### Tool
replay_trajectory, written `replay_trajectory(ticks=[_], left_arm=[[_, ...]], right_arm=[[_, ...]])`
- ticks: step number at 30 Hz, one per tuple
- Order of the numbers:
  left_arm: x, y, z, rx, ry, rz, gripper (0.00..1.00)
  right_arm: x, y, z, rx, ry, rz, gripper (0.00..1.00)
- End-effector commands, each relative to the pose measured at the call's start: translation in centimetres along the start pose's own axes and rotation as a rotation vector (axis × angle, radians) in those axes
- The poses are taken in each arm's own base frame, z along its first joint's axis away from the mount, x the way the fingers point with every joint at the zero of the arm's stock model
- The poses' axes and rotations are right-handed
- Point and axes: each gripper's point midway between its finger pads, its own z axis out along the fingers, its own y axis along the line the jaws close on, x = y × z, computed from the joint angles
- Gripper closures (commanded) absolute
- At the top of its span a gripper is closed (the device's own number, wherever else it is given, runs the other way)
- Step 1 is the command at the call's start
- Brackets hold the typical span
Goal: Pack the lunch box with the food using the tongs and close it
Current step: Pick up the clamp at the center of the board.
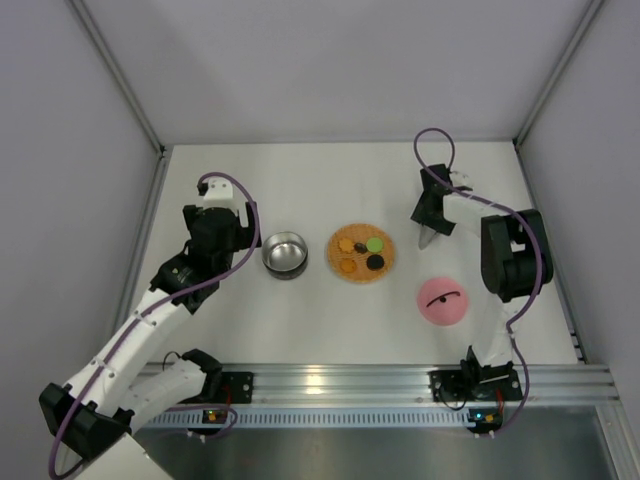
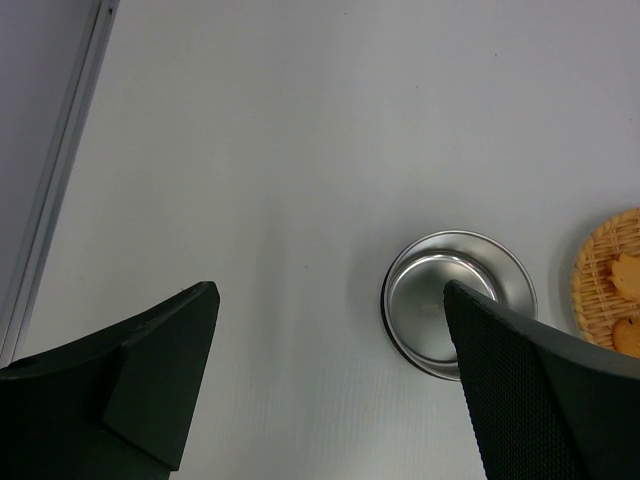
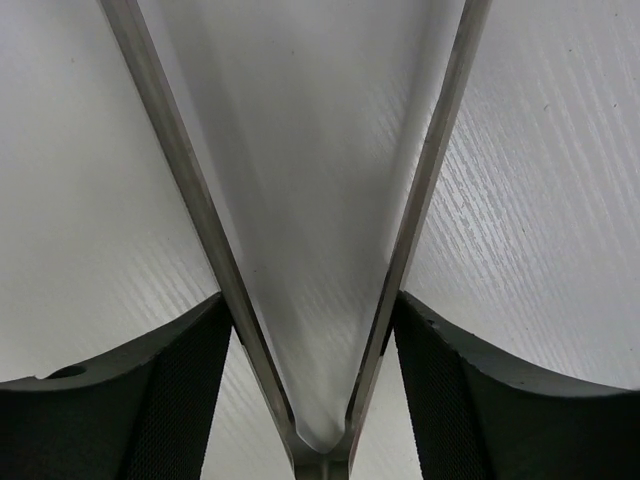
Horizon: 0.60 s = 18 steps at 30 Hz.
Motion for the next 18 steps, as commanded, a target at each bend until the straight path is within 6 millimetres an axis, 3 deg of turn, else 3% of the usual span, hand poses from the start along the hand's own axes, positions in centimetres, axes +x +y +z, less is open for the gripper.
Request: replay_trajectory(ticks=[1, 6, 10, 18], left_arm=[[-1.5, 0.1, -0.1, -0.012, -0.037, -0.003, 0.01], [-1.5, 0.1, -0.1, -0.013, -0.037, -0.003, 0.01], [-1.5, 0.2, -0.2, -0.013, -0.038, -0.002, 0.01], [-1.6, 0.1, -0.2, -0.010, -0.039, -0.005, 0.01]], right_arm=[[-1.1, 0.2, 0.4, -0.023, -0.046, 0.003, 0.37], [-1.0, -0.1, 0.1, -0.021, -0.049, -0.026, 0.49], [-1.5, -0.3, -1.4, -0.048, -0.076, -0.027, 0.62], [-2.5, -1.4, -4.6, -0.059, -0.123, -0.035, 0.69]])
